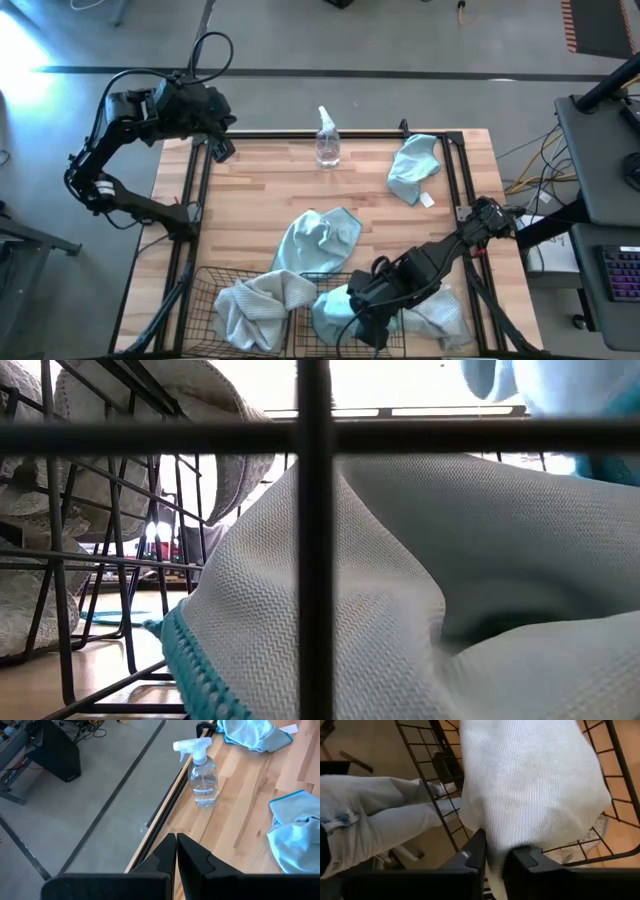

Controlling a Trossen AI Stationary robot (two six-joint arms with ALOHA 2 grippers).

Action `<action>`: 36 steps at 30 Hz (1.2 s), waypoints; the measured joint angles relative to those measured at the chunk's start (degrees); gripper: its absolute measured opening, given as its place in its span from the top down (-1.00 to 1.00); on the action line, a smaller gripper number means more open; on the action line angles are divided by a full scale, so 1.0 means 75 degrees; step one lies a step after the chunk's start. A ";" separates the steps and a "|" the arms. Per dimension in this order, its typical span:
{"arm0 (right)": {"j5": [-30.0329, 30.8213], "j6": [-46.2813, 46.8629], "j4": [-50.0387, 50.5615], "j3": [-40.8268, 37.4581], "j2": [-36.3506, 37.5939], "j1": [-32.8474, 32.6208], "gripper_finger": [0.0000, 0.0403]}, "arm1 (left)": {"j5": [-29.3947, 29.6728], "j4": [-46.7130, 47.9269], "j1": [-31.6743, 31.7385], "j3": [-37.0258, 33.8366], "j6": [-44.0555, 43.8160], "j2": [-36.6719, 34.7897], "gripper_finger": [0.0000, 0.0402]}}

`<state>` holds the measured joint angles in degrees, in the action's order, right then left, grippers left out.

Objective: Sort microfiber towel by color & place in baskets
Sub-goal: Put the bottom blue microfiber towel into the right black wire basket

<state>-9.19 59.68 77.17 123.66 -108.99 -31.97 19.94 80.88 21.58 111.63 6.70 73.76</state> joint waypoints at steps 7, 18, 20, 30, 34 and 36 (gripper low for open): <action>0.0009 -0.0372 -0.0030 -0.0030 0.0003 0.0033 0.46 | -0.0003 0.0032 0.0000 0.0000 -0.0199 0.0000 1.00; 0.1984 -0.1958 -0.0021 -0.0048 0.0003 0.0350 0.38 | -0.0141 0.0024 0.0000 0.0000 -0.0385 0.0012 1.00; 0.2484 -0.2004 0.0001 -0.0087 0.0003 0.0523 0.41 | -0.0301 0.0023 0.0002 0.0000 -0.0388 0.0017 1.00; 0.3229 -0.2744 0.0143 -0.0920 0.0006 0.1858 0.44 | -0.0405 0.0020 0.0003 0.0000 -0.0510 0.0020 1.00; 0.3052 -0.3336 -0.0335 -0.1544 0.0006 0.2343 0.41 | -0.0405 0.0017 0.0001 -0.0001 -0.0504 0.0019 1.00; 0.2917 -0.3557 -0.0739 -0.1906 0.0006 0.2566 0.39 | -0.0405 0.0017 0.0001 0.0000 -0.0430 0.0020 1.00</action>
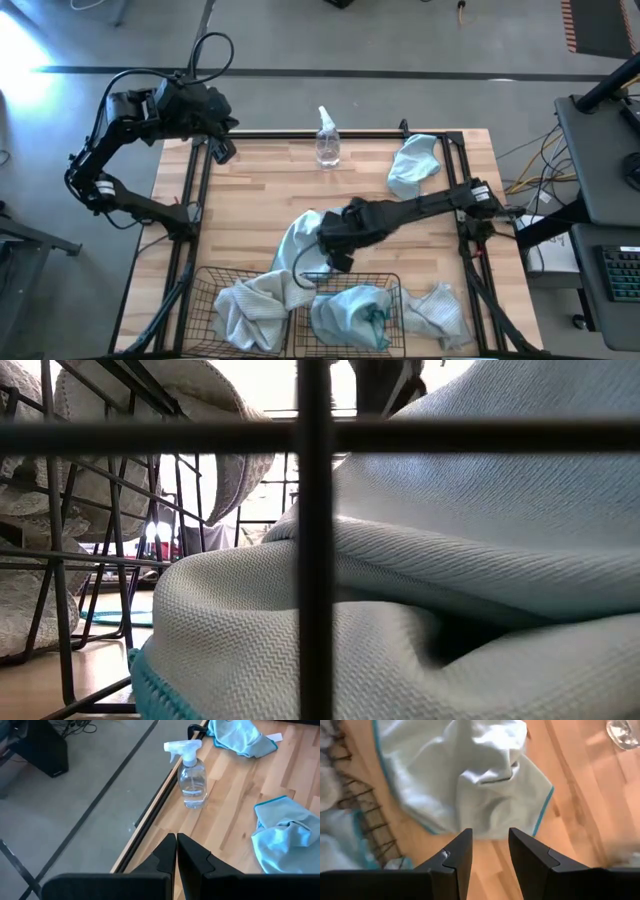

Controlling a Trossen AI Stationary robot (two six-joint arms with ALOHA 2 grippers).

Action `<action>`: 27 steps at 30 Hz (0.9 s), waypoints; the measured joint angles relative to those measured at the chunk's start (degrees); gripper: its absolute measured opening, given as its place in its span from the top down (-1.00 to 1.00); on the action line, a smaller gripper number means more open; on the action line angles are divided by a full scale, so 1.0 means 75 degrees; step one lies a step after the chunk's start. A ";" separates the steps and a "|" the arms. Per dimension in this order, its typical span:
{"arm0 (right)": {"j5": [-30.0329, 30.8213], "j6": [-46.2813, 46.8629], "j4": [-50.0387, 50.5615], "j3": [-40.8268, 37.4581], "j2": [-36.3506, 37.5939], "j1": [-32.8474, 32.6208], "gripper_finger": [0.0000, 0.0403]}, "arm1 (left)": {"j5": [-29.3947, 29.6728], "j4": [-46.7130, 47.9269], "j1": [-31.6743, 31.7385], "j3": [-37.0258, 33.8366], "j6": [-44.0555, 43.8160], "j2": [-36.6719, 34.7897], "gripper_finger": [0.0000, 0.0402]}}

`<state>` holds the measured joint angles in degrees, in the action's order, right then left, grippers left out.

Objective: Sort microfiber towel by color & place in baskets
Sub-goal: Put the bottom blue microfiber towel into the right black wire basket

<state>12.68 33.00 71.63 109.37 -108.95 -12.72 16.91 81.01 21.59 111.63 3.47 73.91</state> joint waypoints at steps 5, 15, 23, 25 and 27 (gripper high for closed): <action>-0.0903 -0.0544 -0.1354 -0.0891 0.0000 0.0495 0.33 | 0.0003 -0.0003 0.0002 0.0000 0.0186 0.0000 1.00; -0.1308 -0.1154 -0.2559 -0.1565 0.0000 0.1104 0.23 | 0.0006 -0.0006 0.0002 0.0000 0.0328 0.0006 1.00; -0.1754 -0.1369 -0.3093 -0.1873 0.0000 0.1479 0.12 | 0.0007 -0.0214 0.0002 0.0000 0.0528 0.0008 1.00; -0.1757 -0.1416 -0.3107 -0.1915 0.0000 0.1563 0.10 | 0.0007 -0.0273 0.0002 0.0000 0.0600 0.0031 1.00; -0.1757 -0.1431 -0.3152 -0.1988 0.0000 0.1656 0.09 | 0.0009 -0.0286 0.0002 0.0000 0.0657 0.0067 1.00</action>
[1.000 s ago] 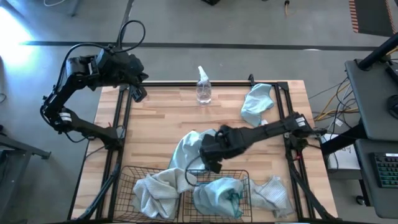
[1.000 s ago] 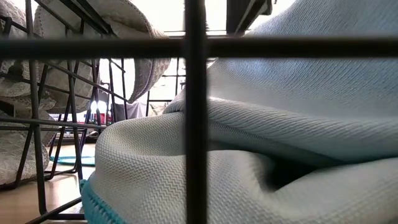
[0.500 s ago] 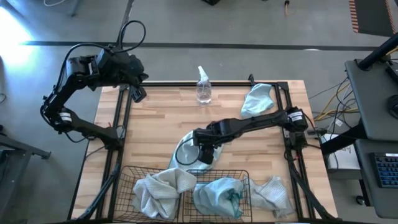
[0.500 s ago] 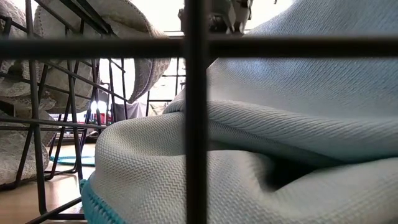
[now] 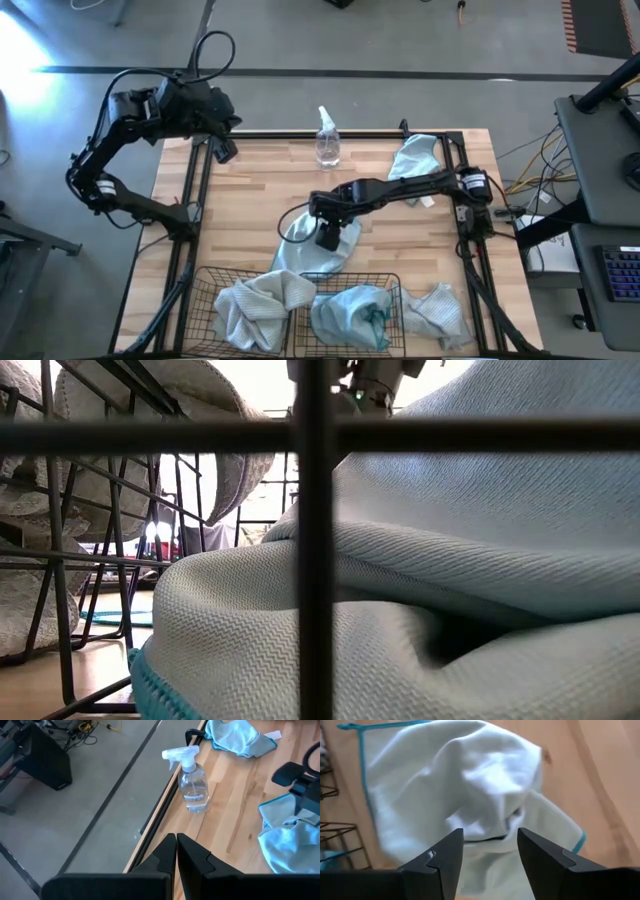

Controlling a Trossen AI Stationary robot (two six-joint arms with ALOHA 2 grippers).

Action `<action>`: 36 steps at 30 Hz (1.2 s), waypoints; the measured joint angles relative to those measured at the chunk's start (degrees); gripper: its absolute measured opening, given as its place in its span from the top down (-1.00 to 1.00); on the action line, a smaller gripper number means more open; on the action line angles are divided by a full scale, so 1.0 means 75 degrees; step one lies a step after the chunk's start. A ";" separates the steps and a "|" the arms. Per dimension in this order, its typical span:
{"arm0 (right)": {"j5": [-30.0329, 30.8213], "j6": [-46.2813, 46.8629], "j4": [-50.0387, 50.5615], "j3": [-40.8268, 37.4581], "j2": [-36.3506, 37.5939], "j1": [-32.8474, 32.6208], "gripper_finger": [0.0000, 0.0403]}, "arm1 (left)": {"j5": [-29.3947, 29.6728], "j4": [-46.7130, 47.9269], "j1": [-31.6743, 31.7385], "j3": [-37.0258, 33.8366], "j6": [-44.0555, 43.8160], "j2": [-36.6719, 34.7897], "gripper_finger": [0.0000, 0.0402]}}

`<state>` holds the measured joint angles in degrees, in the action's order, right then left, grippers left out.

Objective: Sort microfiber towel by color & place in baskets
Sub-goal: Put the bottom blue microfiber towel into the right black wire basket

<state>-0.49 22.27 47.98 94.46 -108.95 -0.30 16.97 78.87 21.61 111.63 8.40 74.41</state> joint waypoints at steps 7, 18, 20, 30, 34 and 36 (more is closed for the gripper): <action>-0.0597 0.0021 -0.0310 -0.0428 0.0000 0.0331 0.08 | 0.0000 -0.0003 0.0000 -0.0001 0.0195 0.0218 1.00; -0.1113 0.0064 -0.1064 -0.0458 -0.0518 0.0345 0.08 | 0.0003 0.0026 0.0004 -0.0001 0.0251 0.0312 1.00; -0.1341 0.0085 -0.1088 -0.0458 -0.0678 0.0348 0.08 | 0.0003 0.0026 0.0003 -0.0001 0.0251 0.0295 1.00; -0.1402 0.0069 -0.1198 -0.0444 -0.0950 0.0330 0.09 | 0.0064 0.0029 0.0006 -0.0001 0.0248 0.0283 1.00; -0.1402 0.0080 -0.1229 -0.0441 -0.0950 0.0330 0.17 | 0.0064 0.0029 0.0006 -0.0003 0.0248 0.0280 1.00; -0.1402 0.0081 -0.1232 -0.0441 -0.0950 0.0330 0.25 | 0.0064 0.0029 0.0006 -0.0003 0.0248 0.0280 1.00</action>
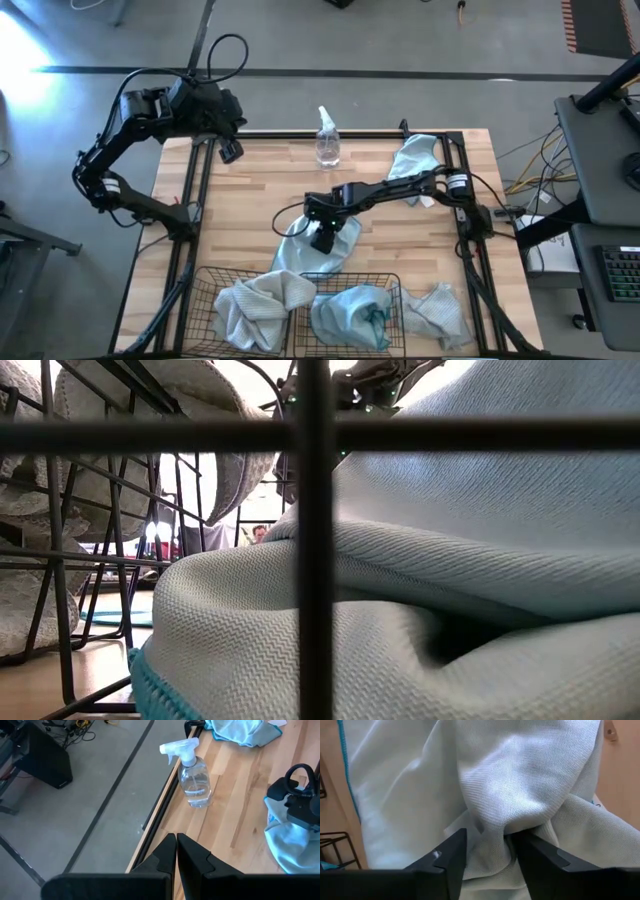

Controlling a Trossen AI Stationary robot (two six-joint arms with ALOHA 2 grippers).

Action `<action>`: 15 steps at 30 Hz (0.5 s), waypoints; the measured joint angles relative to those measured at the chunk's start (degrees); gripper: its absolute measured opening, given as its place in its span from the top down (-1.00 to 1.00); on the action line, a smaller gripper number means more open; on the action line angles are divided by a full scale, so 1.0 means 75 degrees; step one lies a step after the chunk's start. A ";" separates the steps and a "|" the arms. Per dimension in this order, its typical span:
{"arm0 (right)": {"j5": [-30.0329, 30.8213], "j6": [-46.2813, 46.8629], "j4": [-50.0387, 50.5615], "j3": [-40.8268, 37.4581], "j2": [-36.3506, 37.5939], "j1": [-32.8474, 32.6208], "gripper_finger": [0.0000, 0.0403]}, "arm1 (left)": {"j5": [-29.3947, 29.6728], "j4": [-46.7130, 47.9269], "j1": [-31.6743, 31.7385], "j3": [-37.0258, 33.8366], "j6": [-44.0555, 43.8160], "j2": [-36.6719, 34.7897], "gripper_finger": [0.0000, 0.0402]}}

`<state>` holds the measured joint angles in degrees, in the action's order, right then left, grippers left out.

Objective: Sort microfiber towel by color & place in baskets
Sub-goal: Put the bottom blue microfiber towel into the right black wire basket

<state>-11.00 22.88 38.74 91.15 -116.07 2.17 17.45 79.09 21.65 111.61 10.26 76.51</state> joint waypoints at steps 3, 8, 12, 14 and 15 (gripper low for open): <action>-0.0001 0.0002 -0.0006 0.0000 0.0000 -0.0003 0.40 | 0.0000 0.0000 0.0000 0.0003 0.0000 0.0000 1.00; -0.0006 0.0005 -0.0009 0.0003 0.0000 -0.0003 0.67 | 0.0000 0.0000 0.0000 0.0000 -0.0003 0.0000 1.00; -0.0009 0.0005 -0.0012 0.0003 0.0000 -0.0003 0.84 | 0.0000 0.0000 0.0000 0.0000 -0.0003 0.0000 1.00; -0.0017 0.0005 -0.0012 0.0003 0.0000 -0.0003 0.90 | 0.0000 0.0000 0.0000 0.0000 -0.0003 0.0000 1.00; -0.0021 0.0005 -0.0012 0.0003 0.0000 -0.0003 0.93 | 0.0000 0.0000 0.0000 0.0000 -0.0005 0.0000 1.00</action>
<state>-11.16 22.92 38.65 91.18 -116.07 2.15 17.45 79.09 21.65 111.61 10.23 76.51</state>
